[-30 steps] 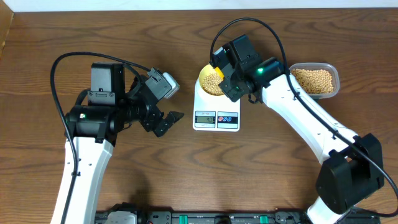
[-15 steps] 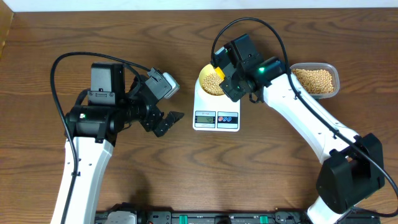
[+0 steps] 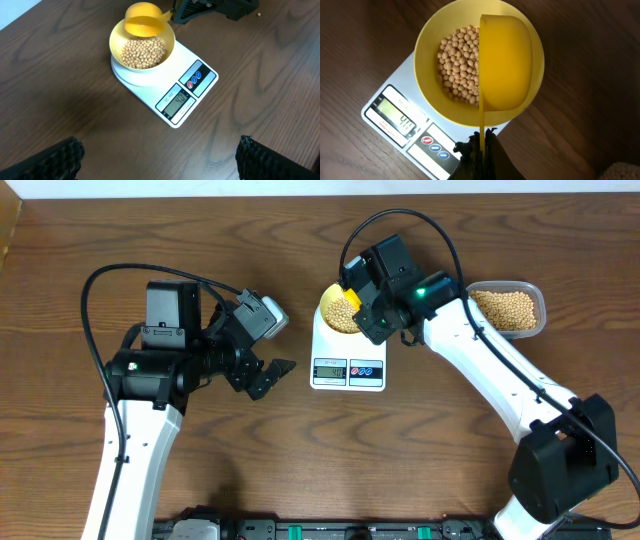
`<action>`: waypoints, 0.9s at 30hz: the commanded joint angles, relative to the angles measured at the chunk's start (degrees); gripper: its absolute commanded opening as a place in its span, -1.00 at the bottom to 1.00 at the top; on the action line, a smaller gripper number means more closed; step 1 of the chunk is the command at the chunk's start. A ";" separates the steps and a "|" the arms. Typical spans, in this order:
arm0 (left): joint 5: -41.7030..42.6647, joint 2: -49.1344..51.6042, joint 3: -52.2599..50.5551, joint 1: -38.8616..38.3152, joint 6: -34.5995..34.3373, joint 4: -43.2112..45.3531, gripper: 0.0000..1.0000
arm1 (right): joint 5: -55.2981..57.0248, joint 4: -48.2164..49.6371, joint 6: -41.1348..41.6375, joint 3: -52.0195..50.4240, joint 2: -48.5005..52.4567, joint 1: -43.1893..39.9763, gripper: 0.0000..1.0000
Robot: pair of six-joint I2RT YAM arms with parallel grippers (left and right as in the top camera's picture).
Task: Scoop item into bowl and weigh 50g on scale
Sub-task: 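Hold the scoop above the bowl with the right gripper while the scale settles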
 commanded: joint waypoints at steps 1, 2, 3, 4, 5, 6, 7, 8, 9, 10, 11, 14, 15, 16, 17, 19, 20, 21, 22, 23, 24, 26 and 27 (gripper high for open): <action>0.50 0.00 0.83 0.24 -0.68 -0.02 0.98 | -0.39 -0.13 -0.35 1.03 -0.96 -0.46 -0.98; 0.50 0.00 0.85 0.24 -0.70 -0.02 0.98 | -0.42 -0.13 -0.35 1.03 -0.94 -0.61 -0.98; 0.50 0.00 0.83 0.24 -0.70 -0.02 0.98 | -0.42 -0.13 -0.35 1.03 -0.94 -0.74 -0.98; 0.50 0.00 0.83 0.24 -0.70 -0.02 0.98 | -0.48 -0.15 -0.35 1.03 -0.94 -0.92 -0.98; 0.50 0.00 0.85 0.24 -0.70 -0.02 0.98 | -0.61 -0.15 -0.35 1.03 -0.94 -1.05 -0.98; 0.50 0.00 0.85 0.24 -0.70 -0.02 0.98 | -0.61 -0.17 -0.35 1.03 -0.96 -1.14 -0.98; 0.50 0.00 0.85 0.24 -0.68 -0.02 0.98 | -0.61 -0.20 -0.35 1.03 -0.96 -1.22 -0.98; 0.50 0.00 0.83 0.24 -0.68 -0.02 0.98 | -0.61 -0.20 -0.35 1.03 -0.94 -1.27 -0.98; 0.50 0.00 0.85 0.24 -0.68 -0.02 0.98 | -0.61 -0.20 -0.35 1.03 -0.94 -1.36 -0.98; 0.50 0.00 0.83 0.24 -0.68 -0.02 0.98 | -0.61 -0.22 -0.35 1.03 -0.94 -1.40 -0.98; 0.50 0.00 0.85 0.24 -0.68 -0.02 0.98 | -0.63 -0.22 -0.37 1.03 -0.94 -1.49 -0.98; 0.50 0.00 0.85 0.24 -0.68 -0.02 0.98 | -0.63 -0.31 -0.37 1.03 -0.94 -1.49 -0.98; 0.50 0.00 0.85 0.24 -0.70 -0.02 0.98 | -0.63 -0.33 -0.37 1.03 -0.94 -1.49 -0.98; 0.50 0.00 0.83 0.24 -0.68 -0.02 0.98 | -0.63 -0.33 -0.37 1.03 -0.96 -1.49 -0.98; 0.50 0.00 0.85 0.24 -0.68 -0.02 0.98 | -0.63 -0.33 -0.37 1.03 -0.94 -1.49 -0.98; 0.50 0.00 0.85 0.24 -0.70 -0.02 0.98 | -0.63 -0.33 -0.37 1.03 -0.96 -1.49 -0.98; 0.50 0.00 0.85 0.24 -0.70 -0.02 0.98 | -0.66 -0.31 -0.37 1.03 -0.94 -1.49 -0.98; 0.50 0.00 0.83 0.24 -0.70 -0.02 0.98 | -0.68 -0.33 -0.37 1.03 -0.96 -1.49 -0.98; 0.50 0.00 0.85 0.24 -0.70 -0.02 0.98 | -0.79 -0.33 -0.37 1.03 -0.94 -1.49 -0.98; 0.50 0.00 0.85 0.24 -0.70 -0.02 0.98 | -0.87 -0.31 -0.37 1.03 -0.96 -1.49 -0.98; 0.50 0.00 0.85 0.24 -0.68 -0.02 0.98 | -1.01 -0.33 -0.39 1.03 -0.94 -1.49 -0.98; 0.50 0.00 0.85 0.24 -0.68 -0.02 0.98 | -1.05 -0.33 -0.39 1.03 -0.94 -1.49 -0.98; 0.50 0.00 0.85 0.24 -0.68 -0.02 0.98 | -1.05 -0.33 -0.39 1.03 -0.96 -1.49 -0.98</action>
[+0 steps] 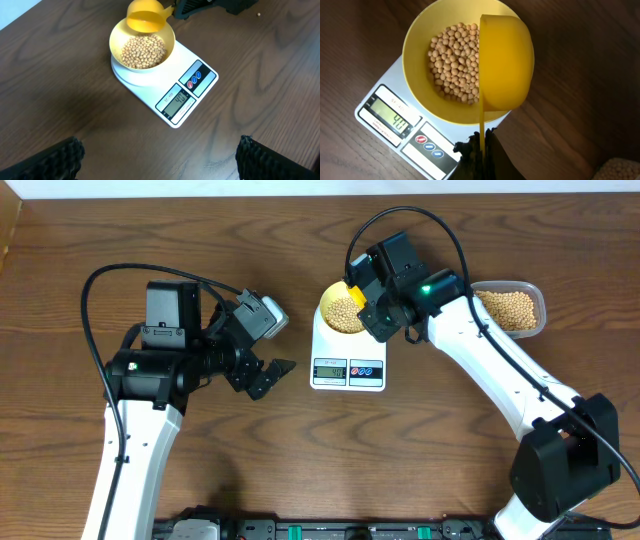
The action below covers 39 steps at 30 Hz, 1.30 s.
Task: Scoop item into bowl and weigh 50g on scale
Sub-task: 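Hold the scoop above the bowl with the right gripper while the scale settles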
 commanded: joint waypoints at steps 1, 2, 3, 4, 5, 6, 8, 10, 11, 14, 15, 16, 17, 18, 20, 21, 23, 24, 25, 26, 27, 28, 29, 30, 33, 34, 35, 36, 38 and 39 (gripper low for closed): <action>0.50 0.00 0.85 0.24 -0.68 0.00 0.98 | -0.79 -0.13 -0.37 1.03 -0.94 -0.26 -0.98; 0.50 0.00 0.85 0.24 -0.70 0.00 0.98 | -0.79 -0.13 -0.37 1.03 -0.94 -0.26 -0.98; 0.50 0.00 0.83 0.24 -0.70 0.00 0.98 | -0.81 -0.13 -0.37 1.03 -0.96 -0.26 -0.98; 0.50 0.00 0.85 0.24 -0.70 0.00 0.98 | -0.94 -0.13 -0.37 1.03 -0.96 -0.26 -0.98; 0.50 0.00 0.85 0.24 -0.70 0.00 0.98 | -1.01 -0.15 -0.37 1.03 -0.96 -0.26 -0.98; 0.50 0.00 0.83 0.24 -0.68 0.00 0.98 | -1.25 -0.15 -0.39 1.03 -0.94 -0.26 -0.98; 0.50 0.00 0.83 0.24 -0.70 0.00 0.98 | -1.62 -0.15 -0.39 1.03 -0.96 -0.26 -0.98; 0.50 0.00 0.85 0.24 -0.70 0.00 0.98 | -1.62 -0.15 -0.39 1.03 -0.94 -0.26 -0.98; 0.50 0.00 0.83 0.24 -0.68 0.00 0.98 | -1.62 -0.15 -0.39 1.03 -0.96 -0.26 -0.98; 0.50 0.00 0.85 0.24 -0.70 0.00 0.98 | -1.62 -0.15 -0.39 1.03 -0.96 -0.26 -0.98; 0.50 0.00 0.85 0.24 -0.68 0.00 0.98 | -1.62 -0.15 -0.39 1.03 -0.94 -0.26 -0.98; 0.50 0.00 0.85 0.24 -0.68 0.00 0.98 | -1.62 -0.17 -0.39 1.03 -0.94 -0.26 -0.98; 0.50 0.00 0.85 0.24 -0.68 0.00 0.98 | -1.62 -0.20 -0.39 1.03 -0.94 -0.26 -0.98; 0.50 0.00 0.85 0.24 -0.68 0.00 0.98 | -1.62 -0.22 -0.39 1.03 -0.94 -0.26 -0.98; 0.50 0.00 0.85 0.24 -0.70 0.00 0.98 | -1.60 -0.28 -0.39 1.03 -0.94 -0.26 -0.98; 0.50 0.00 0.83 0.24 -0.68 0.00 0.98 | -1.60 -0.33 -0.39 1.03 -0.94 -0.26 -0.98; 0.50 0.00 0.85 0.24 -0.70 0.00 0.98 | -1.60 -0.35 -0.39 1.03 -0.94 -0.26 -0.98; 0.50 0.00 0.85 0.24 -0.68 0.00 0.98 | -1.60 -0.35 -0.39 1.03 -0.94 -0.26 -0.98; 0.50 0.00 0.85 0.24 -0.70 0.00 0.98 | -1.60 -0.35 -0.39 1.03 -0.94 -0.26 -0.98; 0.50 0.00 0.83 0.24 -0.68 0.00 0.98 | -1.60 -0.35 -0.39 1.03 -0.94 -0.26 -0.98; 0.50 0.00 0.85 0.24 -0.70 0.00 0.98 | -1.60 -0.35 -0.39 1.03 -0.94 -0.26 -0.98; 0.50 0.00 0.85 0.24 -0.70 0.00 0.98 | -1.62 -0.37 -0.39 1.03 -0.94 -0.26 -0.98; 0.50 0.00 0.83 0.24 -0.70 0.00 0.98 | -1.62 -0.37 -0.37 1.03 -0.94 -0.26 -0.98; 0.50 0.00 0.85 0.24 -0.68 0.00 0.98 | -1.60 -0.37 -0.37 1.03 -0.94 -0.26 -0.98; 0.50 0.00 0.85 0.24 -0.68 0.00 0.98 | -1.60 -0.37 -0.39 1.03 -0.94 -0.26 -0.98; 0.50 0.00 0.83 0.24 -0.68 0.00 0.98 | -1.60 -0.37 -0.39 1.03 -0.94 -0.26 -0.98; 0.50 0.00 0.85 0.24 -0.70 0.00 0.98 | -1.62 -0.39 -0.39 1.03 -0.94 -0.26 -0.98; 0.50 0.00 0.85 0.24 -0.68 0.00 0.98 | -1.60 -0.39 -0.39 1.03 -0.94 -0.26 -0.98; 0.50 0.00 0.83 0.24 -0.68 0.00 0.98 | -1.62 -0.39 -0.37 1.03 -0.94 -0.26 -0.98; 0.50 0.00 0.83 0.24 -0.68 0.00 0.98 | -1.62 -0.39 -0.39 1.03 -0.94 -0.26 -0.98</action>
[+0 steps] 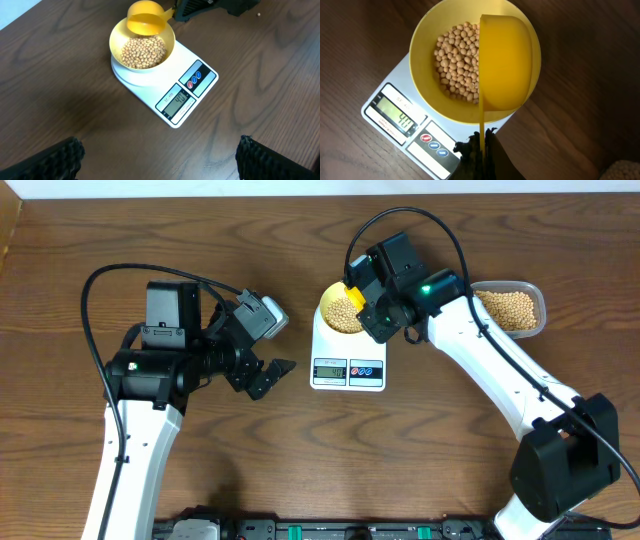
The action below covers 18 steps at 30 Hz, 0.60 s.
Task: Scoop item into bowl and weigh 50g on scale
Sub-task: 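Hold the scoop above the bowl with the right gripper while the scale settles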
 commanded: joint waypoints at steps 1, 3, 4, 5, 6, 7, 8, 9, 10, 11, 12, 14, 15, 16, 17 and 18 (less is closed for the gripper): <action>0.50 0.00 0.85 0.24 -0.70 0.00 0.98 | -0.39 -0.09 -0.39 1.03 -0.94 -0.26 -0.98; 0.50 0.00 0.85 0.24 -0.70 0.00 0.98 | -0.39 -0.20 -0.37 1.03 -0.94 -0.26 -0.98; 0.50 0.00 0.83 0.24 -0.68 0.00 0.98 | -0.37 -0.26 -0.39 1.03 -0.94 -0.26 -0.98; 0.50 0.00 0.85 0.24 -0.70 0.00 0.98 | -0.37 -0.33 -0.39 1.03 -0.94 -0.26 -0.98; 0.50 0.00 0.85 0.24 -0.70 0.00 0.98 | -0.37 -0.39 -0.39 1.03 -0.94 -0.26 -0.98; 0.50 0.00 0.85 0.24 -0.68 0.00 0.98 | -0.37 -0.44 -0.39 1.03 -0.94 -0.26 -0.98; 0.50 0.00 0.83 0.24 -0.68 0.00 0.98 | -0.37 -0.48 -0.39 1.03 -0.94 -0.26 -0.98; 0.50 0.00 0.85 0.24 -0.70 0.00 0.98 | -0.37 -0.48 -0.39 1.03 -0.94 -0.26 -0.98; 0.50 0.00 0.85 0.24 -0.68 0.00 0.98 | -0.37 -0.48 -0.39 1.03 -0.94 -0.26 -0.98; 0.50 0.00 0.83 0.24 -0.70 0.00 0.98 | -0.37 -0.48 -0.39 1.03 -0.94 -0.26 -0.98; 0.50 0.00 0.85 0.24 -0.70 0.00 0.98 | -0.37 -0.48 -0.39 1.03 -0.94 -0.26 -0.98; 0.50 0.00 0.83 0.24 -0.70 0.00 0.98 | -0.39 -0.48 -0.39 1.03 -0.94 -0.26 -0.98; 0.50 0.00 0.85 0.24 -0.70 0.00 0.98 | -0.37 -0.50 -0.39 1.03 -0.94 -0.26 -0.98; 0.50 0.00 0.85 0.24 -0.70 0.00 0.98 | -0.37 -0.50 -0.39 1.03 -0.94 -0.26 -0.98; 0.50 0.00 0.83 0.24 -0.68 0.00 0.98 | -0.39 -0.52 -0.39 1.03 -0.96 -0.26 -0.98; 0.50 0.00 0.85 0.24 -0.70 0.00 0.98 | -0.37 -0.52 -0.39 1.03 -0.94 -0.26 -0.98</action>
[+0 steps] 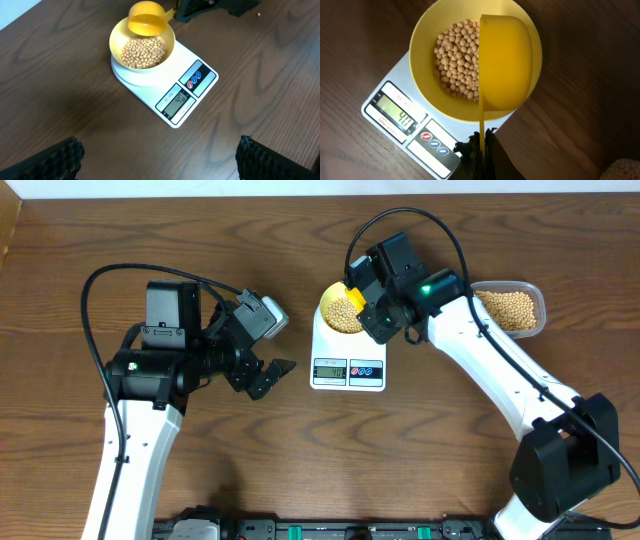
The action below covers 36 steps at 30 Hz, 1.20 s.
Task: Scoop item into bowl and weigh 50g on scale
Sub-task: 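Hold the scoop above the bowl with the right gripper while the scale settles, then lift the yellow scoop with the right gripper and move it right toward the tub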
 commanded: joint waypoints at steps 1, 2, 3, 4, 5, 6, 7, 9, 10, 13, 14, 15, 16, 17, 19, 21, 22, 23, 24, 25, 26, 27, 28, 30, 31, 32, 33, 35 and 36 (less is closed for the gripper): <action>0.52 0.00 0.85 0.24 -0.70 0.00 0.98 | -0.37 -0.11 -0.42 1.03 -0.94 -0.26 -0.98; 0.52 0.00 0.85 0.24 -0.68 0.00 0.98 | -0.37 -0.11 -0.42 1.03 -0.96 -0.26 -0.98; 0.52 0.00 0.85 0.24 -0.68 0.00 0.98 | -0.39 -0.11 -0.42 1.03 -0.94 -0.26 -0.98; 0.52 0.00 0.85 0.24 -0.70 0.00 0.98 | -0.39 -0.11 -0.39 1.03 -0.94 -0.26 -0.98; 0.52 0.00 0.85 0.24 -0.70 0.00 0.98 | -0.39 -0.11 -0.39 1.03 -0.94 -0.26 -0.98; 0.52 0.00 0.85 0.24 -0.70 0.00 0.98 | -0.39 -0.11 -0.39 1.03 -0.94 -0.26 -0.98; 0.52 0.00 0.83 0.24 -0.70 0.00 0.98 | -0.39 -0.11 -0.39 1.03 -0.96 -0.26 -0.98; 0.52 0.00 0.85 0.24 -0.70 0.00 0.98 | -0.39 -0.15 -0.39 1.03 -0.96 -0.26 -0.98; 0.52 0.00 0.85 0.24 -0.70 0.00 0.98 | -0.42 -0.24 -0.39 1.03 -0.96 -0.26 -0.98; 0.52 0.00 0.85 0.24 -0.68 0.00 0.98 | -1.03 -0.55 -0.39 1.03 -0.94 -0.39 -0.98; 0.52 0.00 0.85 0.24 -0.70 0.00 0.98 | -1.68 -0.61 -0.42 1.03 -0.94 -0.59 -0.98; 0.52 0.00 0.83 0.24 -0.70 0.00 0.98 | -2.19 -0.61 -0.39 1.03 -0.96 -0.76 -0.98; 0.52 0.00 0.85 0.24 -0.70 0.00 0.98 | -2.60 -0.66 -0.44 1.03 -0.94 -0.96 -0.98; 0.52 0.00 0.85 0.24 -0.68 0.00 0.98 | -3.04 -0.68 -0.42 1.03 -0.94 -1.20 -0.98; 0.52 0.00 0.85 0.24 -0.68 0.00 0.98 | -3.98 -0.68 -0.42 1.03 -0.96 -1.68 -0.98; 0.50 0.00 0.85 0.24 -0.70 0.00 0.98 | -4.92 -0.68 -0.66 1.03 -0.94 -2.10 -0.98; 0.52 0.00 0.85 0.24 -0.70 0.00 0.98 | -5.42 -0.70 -0.87 1.03 -0.96 -2.23 -0.98; 0.52 0.00 0.85 0.24 -0.70 0.00 0.98 | -5.62 -0.68 -0.87 1.03 -0.96 -2.40 -0.98; 0.52 0.00 0.85 0.24 -0.68 0.00 0.98 | -5.77 -0.68 -0.87 1.03 -0.96 -2.43 -0.98; 0.52 0.00 0.85 0.24 -0.70 0.00 0.99 | -5.77 -0.70 -0.90 1.03 -0.96 -2.45 -0.98; 0.52 0.00 0.85 0.24 -0.68 0.00 0.98 | -5.81 -0.74 -0.90 1.03 -0.96 -2.45 -0.98; 0.52 0.00 0.83 0.24 -0.68 0.00 0.98 | -6.14 -0.83 -1.16 1.03 -0.96 -2.45 -0.98; 0.52 0.00 0.85 0.24 -0.70 0.00 0.98 | -6.64 -0.92 -1.38 1.03 -0.96 -2.45 -0.98; 0.52 0.00 0.83 0.24 -0.70 0.00 0.98 | -6.88 -0.98 -1.36 1.03 -0.96 -2.45 -0.98; 0.52 0.00 0.85 0.24 -0.70 0.00 0.98 | -6.86 -1.07 -1.36 1.03 -0.96 -2.45 -0.98; 0.52 0.00 0.85 0.24 -0.68 0.00 0.98 | -6.86 -1.09 -1.36 1.03 -0.96 -2.45 -0.98; 0.52 0.00 0.83 0.24 -0.70 0.00 0.98 | -6.86 -1.14 -1.36 1.03 -0.96 -2.45 -0.98; 0.52 0.00 0.85 0.24 -0.70 0.00 0.98 | -6.86 -1.16 -1.36 1.03 -0.96 -2.45 -0.98; 0.52 0.00 0.83 0.24 -0.68 0.00 0.98 | -6.86 -1.16 -1.38 1.03 -0.96 -2.45 -0.98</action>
